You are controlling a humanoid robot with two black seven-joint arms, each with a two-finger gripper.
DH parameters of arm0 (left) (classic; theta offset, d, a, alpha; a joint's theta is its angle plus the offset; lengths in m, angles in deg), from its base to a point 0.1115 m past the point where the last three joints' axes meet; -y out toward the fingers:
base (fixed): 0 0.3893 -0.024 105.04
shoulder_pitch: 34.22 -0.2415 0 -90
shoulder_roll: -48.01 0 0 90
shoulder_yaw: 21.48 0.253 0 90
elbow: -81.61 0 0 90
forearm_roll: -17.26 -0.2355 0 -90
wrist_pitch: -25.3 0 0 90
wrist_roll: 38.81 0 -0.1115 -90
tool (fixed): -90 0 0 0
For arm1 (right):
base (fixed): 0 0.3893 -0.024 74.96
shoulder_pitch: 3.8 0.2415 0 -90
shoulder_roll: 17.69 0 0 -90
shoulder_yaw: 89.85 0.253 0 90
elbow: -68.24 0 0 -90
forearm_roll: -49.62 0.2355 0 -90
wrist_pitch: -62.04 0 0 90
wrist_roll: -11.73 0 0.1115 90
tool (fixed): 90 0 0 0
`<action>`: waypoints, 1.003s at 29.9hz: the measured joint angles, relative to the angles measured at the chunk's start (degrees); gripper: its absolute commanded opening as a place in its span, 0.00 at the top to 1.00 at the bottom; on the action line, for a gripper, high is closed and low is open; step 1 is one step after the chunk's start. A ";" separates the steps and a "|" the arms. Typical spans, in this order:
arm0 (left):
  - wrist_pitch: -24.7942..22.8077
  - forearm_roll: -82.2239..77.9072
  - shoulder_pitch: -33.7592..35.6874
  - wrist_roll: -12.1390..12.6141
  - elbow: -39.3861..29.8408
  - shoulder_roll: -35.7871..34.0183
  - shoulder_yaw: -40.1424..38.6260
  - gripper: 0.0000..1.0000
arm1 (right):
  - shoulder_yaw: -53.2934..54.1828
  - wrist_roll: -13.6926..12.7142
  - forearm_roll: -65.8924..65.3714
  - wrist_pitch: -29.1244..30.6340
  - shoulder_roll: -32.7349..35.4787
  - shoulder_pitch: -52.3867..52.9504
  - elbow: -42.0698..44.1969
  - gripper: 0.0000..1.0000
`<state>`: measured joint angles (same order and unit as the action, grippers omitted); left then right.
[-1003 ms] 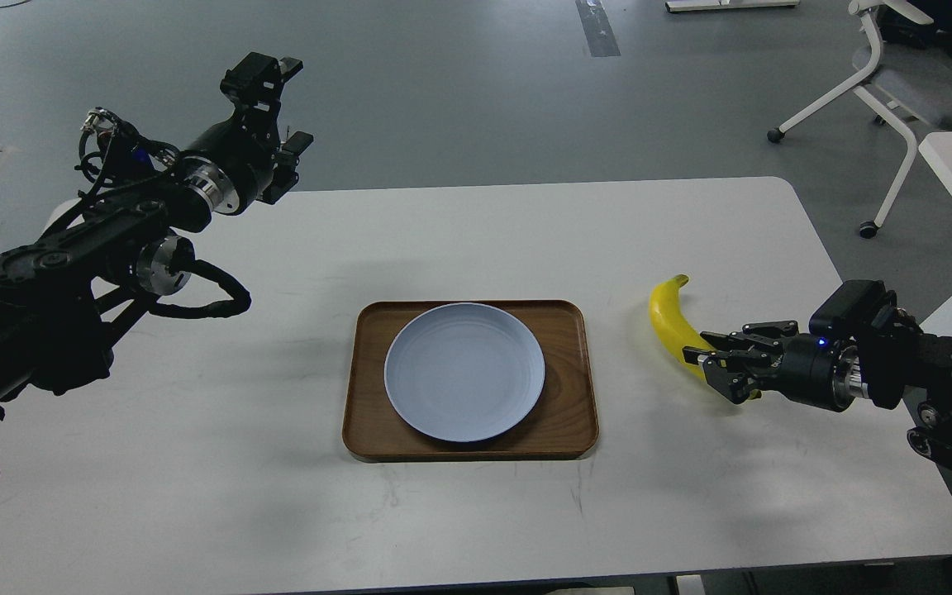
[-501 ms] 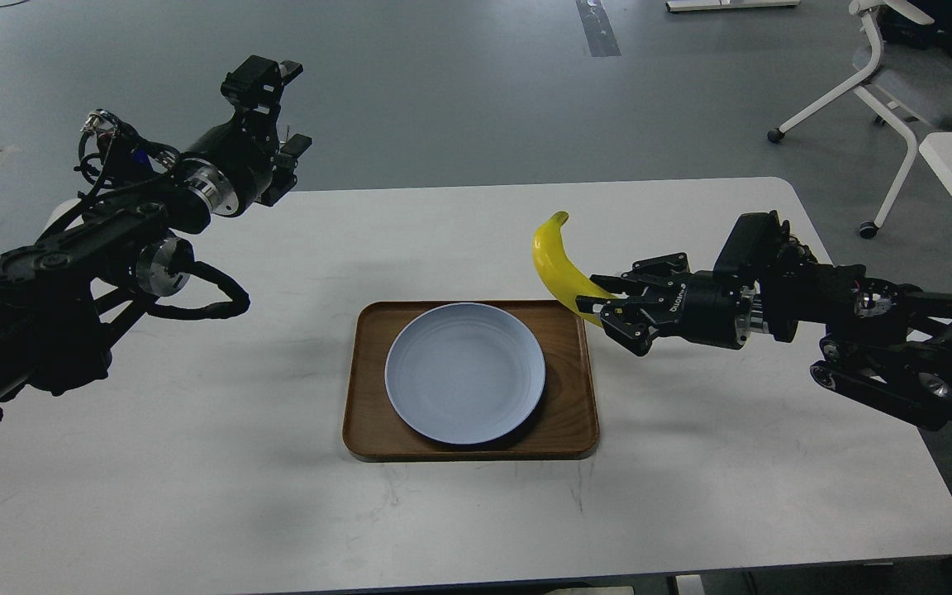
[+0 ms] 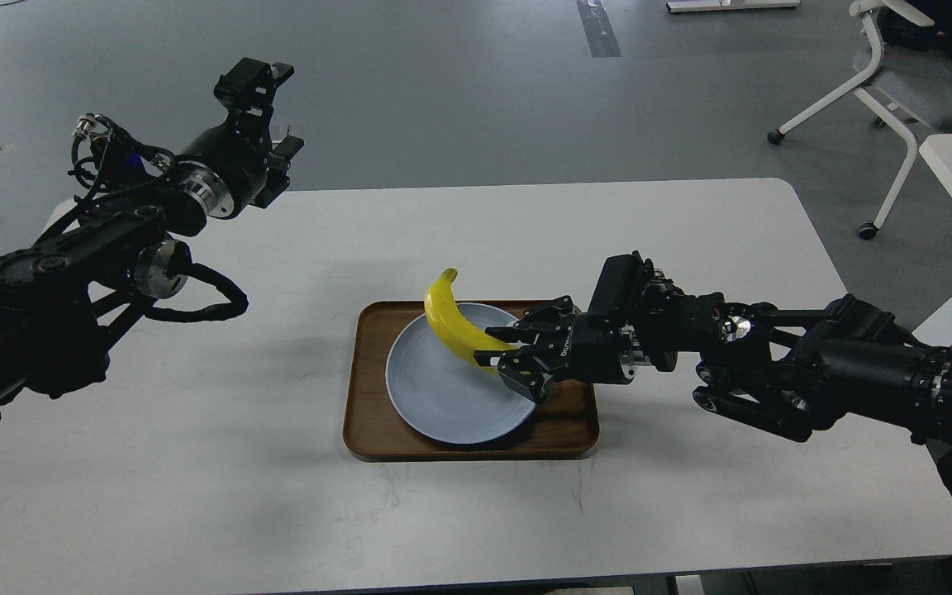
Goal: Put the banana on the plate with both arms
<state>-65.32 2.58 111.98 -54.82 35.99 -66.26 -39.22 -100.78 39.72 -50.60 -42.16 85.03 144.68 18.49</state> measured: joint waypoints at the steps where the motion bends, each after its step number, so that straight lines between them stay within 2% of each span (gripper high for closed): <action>1: 0.00 0.00 -0.08 -0.01 0.00 -0.18 -0.01 0.02 | -0.03 0.00 0.05 0.03 -0.51 0.00 0.30 0.41; 2: 0.01 0.00 -0.18 -0.02 0.00 -0.42 -0.02 0.02 | -0.06 0.00 0.15 0.05 -1.00 0.00 0.46 0.09; 3: 0.01 0.00 -0.30 -0.03 0.00 -0.64 -0.02 0.02 | -0.11 0.01 0.23 0.06 -1.32 -0.01 0.48 0.02; 16: -0.17 -0.09 -0.76 0.08 0.01 -1.22 0.07 0.02 | -0.91 0.02 1.07 -0.17 0.48 -0.05 -0.32 0.01; 20: -0.46 -0.09 -0.75 0.11 0.01 -1.02 0.07 0.02 | 2.67 0.00 6.31 -0.27 2.89 0.63 -0.09 0.01; 23: -0.52 0.00 -0.75 0.18 0.01 -0.76 -0.16 0.02 | 7.64 0.01 16.94 0.31 4.57 0.80 -0.12 0.01; 28: -0.69 0.69 -0.75 0.19 -0.02 -0.40 -0.54 0.02 | 16.37 0.00 47.13 4.04 7.55 0.96 -2.01 0.00; 30: -0.74 0.88 -0.77 0.21 -0.07 -0.30 -0.83 0.02 | 20.41 -1.83 58.83 7.27 9.25 0.94 -2.82 0.00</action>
<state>-66.06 3.46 111.21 -54.62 35.92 -66.56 -40.05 -80.37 37.89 8.23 -34.90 94.28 145.63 15.67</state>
